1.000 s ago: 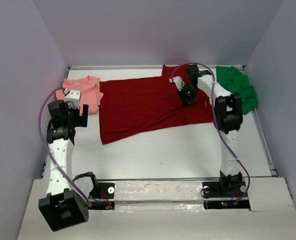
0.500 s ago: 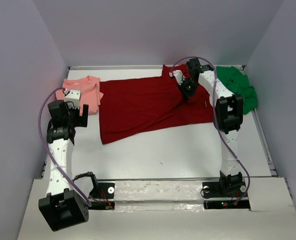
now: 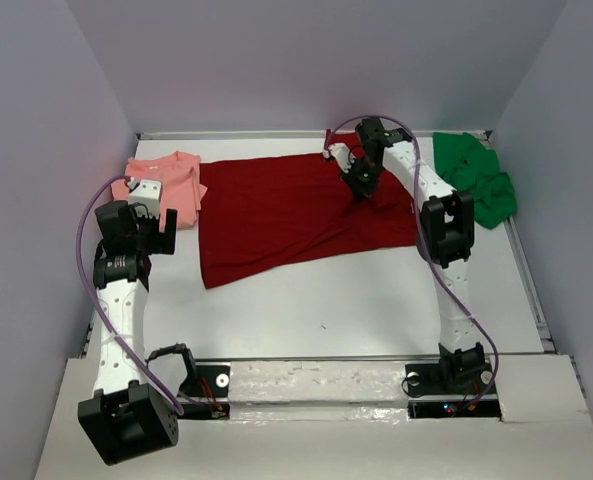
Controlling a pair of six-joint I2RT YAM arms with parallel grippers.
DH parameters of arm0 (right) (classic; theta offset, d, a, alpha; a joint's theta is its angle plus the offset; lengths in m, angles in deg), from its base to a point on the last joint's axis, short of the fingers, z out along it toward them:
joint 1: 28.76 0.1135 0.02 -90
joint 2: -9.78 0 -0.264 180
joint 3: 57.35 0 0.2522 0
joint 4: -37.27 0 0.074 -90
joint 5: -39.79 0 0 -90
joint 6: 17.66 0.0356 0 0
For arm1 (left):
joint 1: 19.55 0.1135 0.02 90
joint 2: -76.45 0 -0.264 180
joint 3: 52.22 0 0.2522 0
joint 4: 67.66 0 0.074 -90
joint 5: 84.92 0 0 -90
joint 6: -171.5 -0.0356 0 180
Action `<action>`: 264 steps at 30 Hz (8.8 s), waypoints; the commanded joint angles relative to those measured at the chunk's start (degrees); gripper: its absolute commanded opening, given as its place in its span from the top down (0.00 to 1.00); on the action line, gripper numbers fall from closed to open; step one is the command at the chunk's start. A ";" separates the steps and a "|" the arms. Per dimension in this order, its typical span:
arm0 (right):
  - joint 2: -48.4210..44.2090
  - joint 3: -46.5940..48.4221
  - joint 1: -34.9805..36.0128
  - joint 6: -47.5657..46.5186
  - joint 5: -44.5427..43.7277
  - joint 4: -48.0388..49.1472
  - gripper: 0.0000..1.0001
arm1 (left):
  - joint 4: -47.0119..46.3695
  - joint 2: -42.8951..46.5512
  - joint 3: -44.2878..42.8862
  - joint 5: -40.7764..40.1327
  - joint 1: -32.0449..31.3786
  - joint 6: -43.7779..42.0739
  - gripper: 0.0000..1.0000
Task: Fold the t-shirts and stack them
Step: Fold the tshirt
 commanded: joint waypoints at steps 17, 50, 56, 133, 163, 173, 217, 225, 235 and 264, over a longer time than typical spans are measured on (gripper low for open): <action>3.87 3.47 3.31 -4.41 -1.81 4.60 1.00 | -0.42 1.16 0.65 -0.06 0.20 -0.42 0.01; -8.06 -6.61 3.84 -0.81 -9.81 20.78 0.30 | -0.34 1.33 0.47 2.05 0.20 -0.16 0.01; -15.99 -16.82 3.84 -0.37 -10.24 20.68 0.40 | -0.42 2.21 0.56 3.10 0.20 -0.25 0.01; -2.91 -12.43 2.78 -4.94 -25.80 25.60 1.00 | -0.07 2.83 0.91 2.40 0.20 -0.33 0.01; 3.87 -9.27 0.68 -8.98 -37.05 37.56 1.00 | -0.33 2.65 1.35 2.22 0.20 -0.33 0.01; 5.27 -7.77 0.68 -9.77 -37.58 38.09 1.00 | -0.33 2.65 1.44 2.22 0.20 -0.33 0.01; -44.48 -55.14 0.15 20.90 -21.77 28.42 1.00 | 14.08 -23.17 -10.16 2.93 -12.72 -8.42 0.09; -36.22 -53.66 0.15 20.55 -20.18 27.98 1.00 | 21.54 -29.16 -16.13 8.18 -12.72 -9.03 0.10; -29.10 -51.90 0.15 19.67 -19.13 28.50 1.00 | 23.83 -34.96 -16.76 10.75 -12.72 -7.45 0.12; -22.59 -47.50 0.15 18.62 -22.73 28.60 1.00 | 28.40 -41.47 -17.11 15.84 -13.07 -7.45 0.74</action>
